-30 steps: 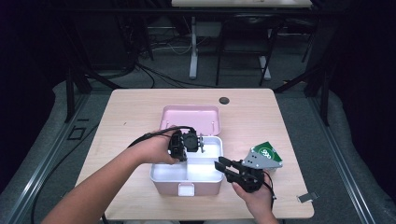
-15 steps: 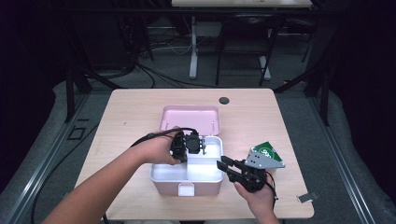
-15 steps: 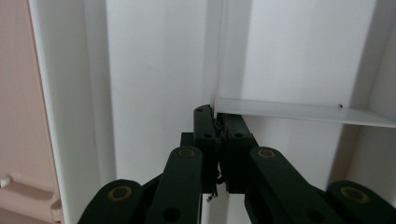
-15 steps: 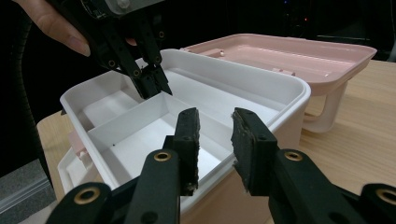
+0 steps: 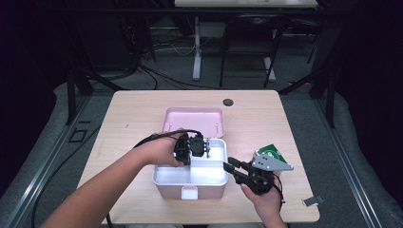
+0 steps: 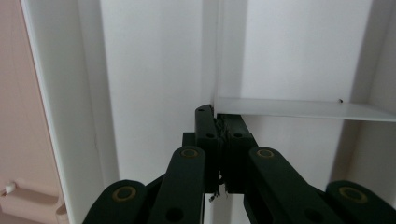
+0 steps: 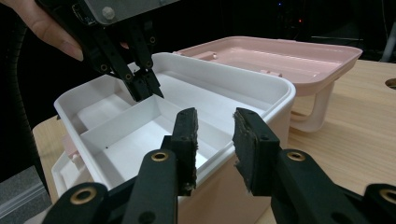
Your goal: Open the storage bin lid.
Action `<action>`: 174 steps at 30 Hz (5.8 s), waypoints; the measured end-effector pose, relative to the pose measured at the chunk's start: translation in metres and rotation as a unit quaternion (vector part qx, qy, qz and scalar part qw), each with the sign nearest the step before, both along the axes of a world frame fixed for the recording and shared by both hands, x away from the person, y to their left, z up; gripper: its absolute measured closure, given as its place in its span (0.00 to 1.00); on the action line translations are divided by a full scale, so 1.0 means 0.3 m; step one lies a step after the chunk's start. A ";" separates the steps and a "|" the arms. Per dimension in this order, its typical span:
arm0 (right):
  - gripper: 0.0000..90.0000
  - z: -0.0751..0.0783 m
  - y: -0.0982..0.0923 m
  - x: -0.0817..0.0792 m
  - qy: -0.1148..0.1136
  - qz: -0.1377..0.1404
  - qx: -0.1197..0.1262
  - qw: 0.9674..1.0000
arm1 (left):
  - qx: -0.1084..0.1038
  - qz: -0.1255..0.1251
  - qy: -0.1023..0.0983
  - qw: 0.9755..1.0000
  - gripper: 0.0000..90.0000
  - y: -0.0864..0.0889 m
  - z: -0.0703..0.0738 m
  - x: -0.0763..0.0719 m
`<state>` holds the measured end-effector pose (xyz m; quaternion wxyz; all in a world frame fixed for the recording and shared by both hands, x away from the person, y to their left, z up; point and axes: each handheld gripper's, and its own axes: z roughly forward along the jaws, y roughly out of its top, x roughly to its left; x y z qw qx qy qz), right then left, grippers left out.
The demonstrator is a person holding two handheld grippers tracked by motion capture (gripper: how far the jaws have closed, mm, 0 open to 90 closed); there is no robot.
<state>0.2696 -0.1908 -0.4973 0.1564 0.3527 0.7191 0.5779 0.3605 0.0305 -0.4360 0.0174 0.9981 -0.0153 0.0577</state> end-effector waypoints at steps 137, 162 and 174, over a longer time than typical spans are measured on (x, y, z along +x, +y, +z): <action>0.63 -0.008 -0.030 0.016 0.013 -0.025 0.017 0.999 | -0.047 0.420 0.046 0.905 1.00 0.780 -0.220 0.122; 0.63 -0.016 -0.019 0.022 0.019 -0.024 0.016 0.999 | -0.054 0.440 0.041 0.896 0.99 0.810 -0.345 0.120; 0.55 0.005 -0.009 0.031 0.028 -0.019 -0.004 0.999 | -0.130 0.466 -0.006 0.875 0.67 0.844 -0.256 0.079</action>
